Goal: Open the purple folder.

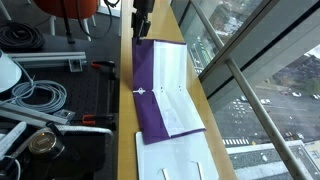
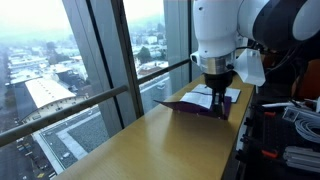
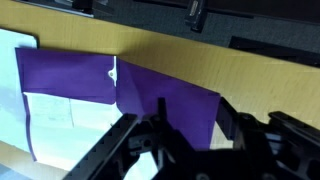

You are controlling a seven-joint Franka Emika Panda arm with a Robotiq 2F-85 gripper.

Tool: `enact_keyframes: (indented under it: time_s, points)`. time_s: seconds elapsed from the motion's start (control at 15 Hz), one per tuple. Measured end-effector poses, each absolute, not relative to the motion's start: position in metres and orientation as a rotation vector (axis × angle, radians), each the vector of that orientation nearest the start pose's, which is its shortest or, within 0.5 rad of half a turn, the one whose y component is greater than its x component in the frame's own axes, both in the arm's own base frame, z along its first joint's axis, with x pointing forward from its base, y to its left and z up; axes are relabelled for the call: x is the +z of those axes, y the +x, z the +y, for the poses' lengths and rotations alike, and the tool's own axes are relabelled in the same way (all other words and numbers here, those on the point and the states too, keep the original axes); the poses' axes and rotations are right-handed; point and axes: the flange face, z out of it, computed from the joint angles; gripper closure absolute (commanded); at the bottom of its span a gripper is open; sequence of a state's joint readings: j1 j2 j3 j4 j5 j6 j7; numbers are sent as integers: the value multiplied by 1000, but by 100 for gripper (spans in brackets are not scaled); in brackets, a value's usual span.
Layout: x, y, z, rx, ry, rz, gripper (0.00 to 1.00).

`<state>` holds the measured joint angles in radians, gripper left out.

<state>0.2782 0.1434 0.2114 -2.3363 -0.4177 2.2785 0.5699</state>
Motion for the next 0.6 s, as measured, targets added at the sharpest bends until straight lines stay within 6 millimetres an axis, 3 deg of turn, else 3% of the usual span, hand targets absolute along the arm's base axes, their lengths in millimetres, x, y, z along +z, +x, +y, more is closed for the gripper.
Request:
enact_keyframes:
  time_s: [0.13, 0.6]
  points:
    - [262, 443, 220, 75, -3429, -373, 2]
    - [285, 463, 206, -5, -3287, -325, 0]
